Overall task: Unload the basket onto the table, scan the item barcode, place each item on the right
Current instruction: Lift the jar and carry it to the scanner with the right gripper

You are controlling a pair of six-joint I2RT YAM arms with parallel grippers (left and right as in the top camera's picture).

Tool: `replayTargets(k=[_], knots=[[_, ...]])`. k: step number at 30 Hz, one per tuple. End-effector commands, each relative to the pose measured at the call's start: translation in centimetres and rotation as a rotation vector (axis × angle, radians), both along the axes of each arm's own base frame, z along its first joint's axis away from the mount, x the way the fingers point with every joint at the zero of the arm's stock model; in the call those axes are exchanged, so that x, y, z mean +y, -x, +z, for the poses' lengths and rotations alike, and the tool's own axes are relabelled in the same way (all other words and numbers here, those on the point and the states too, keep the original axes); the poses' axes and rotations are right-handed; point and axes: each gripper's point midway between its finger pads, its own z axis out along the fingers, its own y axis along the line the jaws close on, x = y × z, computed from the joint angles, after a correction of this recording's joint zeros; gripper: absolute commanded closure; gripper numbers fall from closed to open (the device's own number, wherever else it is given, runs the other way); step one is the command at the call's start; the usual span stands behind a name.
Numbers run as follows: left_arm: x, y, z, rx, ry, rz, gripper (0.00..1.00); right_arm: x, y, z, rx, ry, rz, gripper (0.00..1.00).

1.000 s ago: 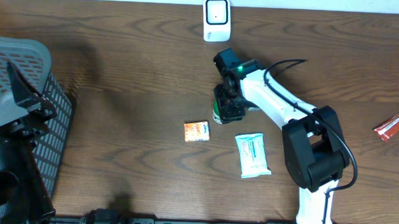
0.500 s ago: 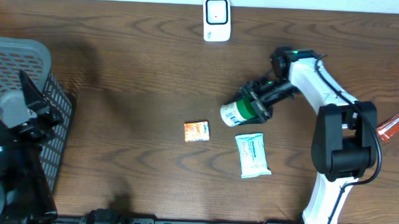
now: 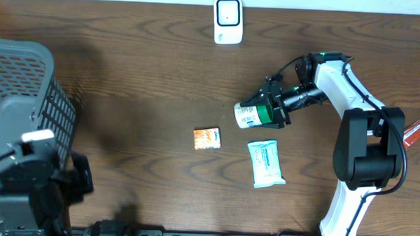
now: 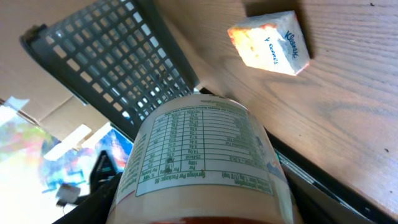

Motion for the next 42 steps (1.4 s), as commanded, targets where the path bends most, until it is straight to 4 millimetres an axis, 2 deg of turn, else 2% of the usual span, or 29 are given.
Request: replayTargets(k=[1,5,10,12,17,21,23,26,27,29,33,38,42], knots=[[0.0,2.0,-1.7,0.109,0.002,0.0,0.04,0.4,-0.4,1.1,-0.05,-0.073,-0.006,0.55],[-0.1,3.9,-3.1,0.212,0.003,0.0,0.04,0.9,-0.1,1.3,-0.109,-0.088,0.029,0.61],[-0.1,4.2,-3.3,0.224,0.003,0.0,0.04,1.9,-0.1,2.1,-0.278,-0.125,0.101,0.63],[-0.1,4.2,-3.3,0.225,0.003,0.0,0.04,2.5,-0.6,3.2,-0.389,-0.145,0.135,0.67],[-0.1,4.2,-3.3,0.225,0.003,0.0,0.04,4.4,-2.9,8.7,-0.708,-0.145,0.211,0.63],[-0.1,4.2,-3.3,0.225,0.003,0.0,0.04,4.4,-8.2,11.1,-0.966,0.22,0.194,0.62],[-0.1,4.2,-3.3,0.225,0.003,0.0,0.04,4.1,-11.5,12.4,-1.13,0.44,0.151,0.61],[-0.1,4.2,-3.3,0.225,0.003,0.0,0.04,3.8,-15.3,14.2,-1.31,0.702,0.063,0.57],[-0.1,4.2,-3.3,0.225,0.003,0.0,0.04,3.7,-16.3,14.8,-1.352,0.771,0.029,0.53],[-0.1,4.2,-3.3,0.225,0.003,0.0,0.04,3.4,-18.0,15.6,-1.421,0.908,-0.035,0.51],[-0.1,4.2,-3.3,0.225,0.003,0.0,0.04,3.4,-20.3,16.5,-1.5,1.076,-0.141,0.52],[-0.1,4.2,-3.3,0.225,0.003,0.0,0.04,3.1,-23.5,17.1,-1.597,1.158,-0.223,0.52],[-0.1,4.2,-3.3,0.225,0.003,0.0,0.04,3.3,-26.8,15.9,-1.679,1.203,-0.253,0.52]])
